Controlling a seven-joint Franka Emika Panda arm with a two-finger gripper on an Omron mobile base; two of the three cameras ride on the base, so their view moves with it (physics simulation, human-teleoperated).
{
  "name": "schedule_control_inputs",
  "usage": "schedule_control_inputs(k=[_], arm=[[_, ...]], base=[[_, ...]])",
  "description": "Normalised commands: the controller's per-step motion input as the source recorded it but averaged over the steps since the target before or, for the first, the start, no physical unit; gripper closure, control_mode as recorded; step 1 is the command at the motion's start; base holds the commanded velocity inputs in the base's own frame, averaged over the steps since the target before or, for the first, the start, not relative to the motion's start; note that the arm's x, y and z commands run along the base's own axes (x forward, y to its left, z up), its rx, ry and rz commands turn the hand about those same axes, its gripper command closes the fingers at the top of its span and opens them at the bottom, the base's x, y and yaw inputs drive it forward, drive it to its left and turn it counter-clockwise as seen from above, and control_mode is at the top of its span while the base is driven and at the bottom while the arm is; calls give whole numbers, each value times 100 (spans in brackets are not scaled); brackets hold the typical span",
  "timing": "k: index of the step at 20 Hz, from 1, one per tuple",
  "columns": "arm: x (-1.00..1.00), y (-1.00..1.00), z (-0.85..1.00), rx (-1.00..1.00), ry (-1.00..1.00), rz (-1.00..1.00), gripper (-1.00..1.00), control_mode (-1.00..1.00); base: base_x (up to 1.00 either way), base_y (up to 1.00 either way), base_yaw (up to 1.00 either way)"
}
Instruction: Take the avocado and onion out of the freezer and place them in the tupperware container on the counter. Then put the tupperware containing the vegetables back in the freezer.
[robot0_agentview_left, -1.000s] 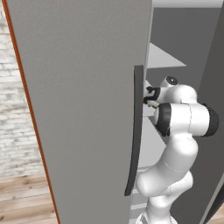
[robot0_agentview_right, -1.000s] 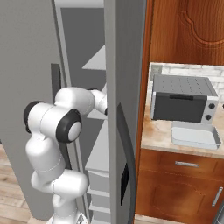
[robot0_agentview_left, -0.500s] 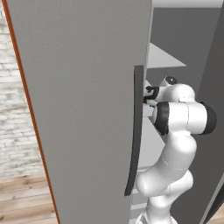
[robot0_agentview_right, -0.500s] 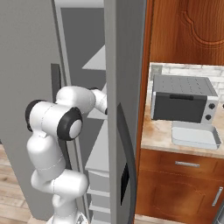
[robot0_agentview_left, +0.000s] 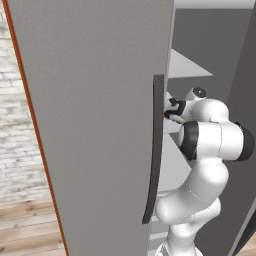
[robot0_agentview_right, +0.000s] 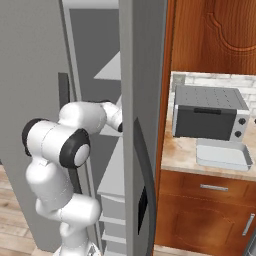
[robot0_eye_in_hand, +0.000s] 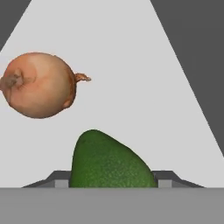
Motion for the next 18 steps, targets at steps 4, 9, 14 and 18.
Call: schedule_control_inputs(k=[4,9,14,18], arm=[[-78,11,63,0,-1,0,100,-100],[-95,8,85,0,0,0,100,-100],[-100,13,87,0,0,0,100,-100],[-100,11,67,0,0,-1,100,-100]], base=[[0,0,0],[0,0,0],[0,0,0],[0,0,0]])
